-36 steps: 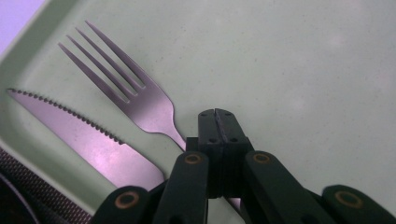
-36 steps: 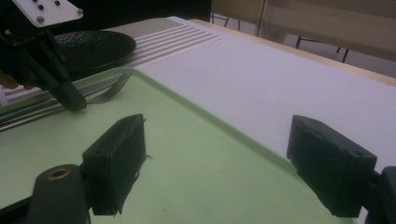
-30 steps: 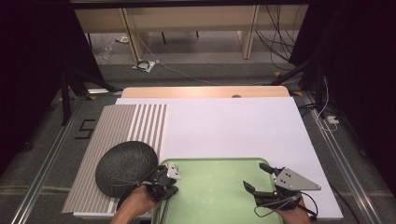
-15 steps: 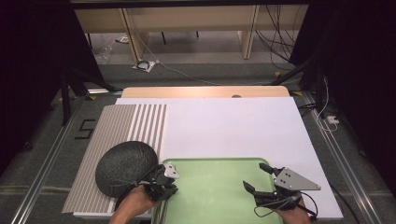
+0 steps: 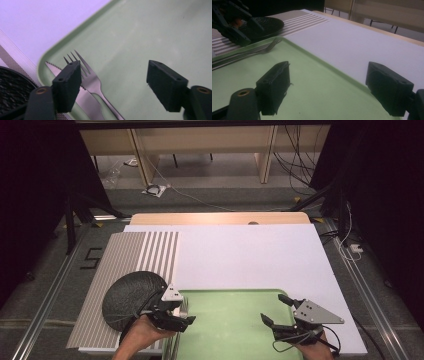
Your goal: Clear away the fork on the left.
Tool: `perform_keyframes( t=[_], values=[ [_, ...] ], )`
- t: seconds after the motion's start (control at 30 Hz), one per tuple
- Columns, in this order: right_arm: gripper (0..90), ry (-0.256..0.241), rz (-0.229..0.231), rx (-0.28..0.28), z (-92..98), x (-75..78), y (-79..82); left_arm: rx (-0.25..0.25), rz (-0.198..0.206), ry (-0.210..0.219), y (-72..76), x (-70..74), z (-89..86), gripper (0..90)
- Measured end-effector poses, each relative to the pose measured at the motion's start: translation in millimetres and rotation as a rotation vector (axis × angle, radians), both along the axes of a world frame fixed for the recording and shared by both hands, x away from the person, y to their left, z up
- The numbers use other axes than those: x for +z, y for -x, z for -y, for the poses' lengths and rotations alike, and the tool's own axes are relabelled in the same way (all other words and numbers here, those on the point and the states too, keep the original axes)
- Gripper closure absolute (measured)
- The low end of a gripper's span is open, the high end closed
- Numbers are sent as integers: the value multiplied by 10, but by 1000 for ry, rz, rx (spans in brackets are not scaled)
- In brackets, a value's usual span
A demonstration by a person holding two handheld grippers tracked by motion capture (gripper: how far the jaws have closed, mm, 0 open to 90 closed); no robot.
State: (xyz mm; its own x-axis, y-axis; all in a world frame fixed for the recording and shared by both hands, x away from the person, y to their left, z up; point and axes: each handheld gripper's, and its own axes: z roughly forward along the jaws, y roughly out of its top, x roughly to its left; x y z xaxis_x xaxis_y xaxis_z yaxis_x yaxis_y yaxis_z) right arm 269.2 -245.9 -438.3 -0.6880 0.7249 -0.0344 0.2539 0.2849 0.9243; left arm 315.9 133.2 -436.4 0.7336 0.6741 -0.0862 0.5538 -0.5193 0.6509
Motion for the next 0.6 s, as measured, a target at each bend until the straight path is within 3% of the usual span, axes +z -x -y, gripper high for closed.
perform_keyframes(
  t=[0.33,0.6],
  values=[
    [204,2,-1,1,1,0,-1,68,38,61,19,53,-69,169],
    [204,1,2,0,3,-2,-2,121,71,102,46,88,-171,168]
  ],
)
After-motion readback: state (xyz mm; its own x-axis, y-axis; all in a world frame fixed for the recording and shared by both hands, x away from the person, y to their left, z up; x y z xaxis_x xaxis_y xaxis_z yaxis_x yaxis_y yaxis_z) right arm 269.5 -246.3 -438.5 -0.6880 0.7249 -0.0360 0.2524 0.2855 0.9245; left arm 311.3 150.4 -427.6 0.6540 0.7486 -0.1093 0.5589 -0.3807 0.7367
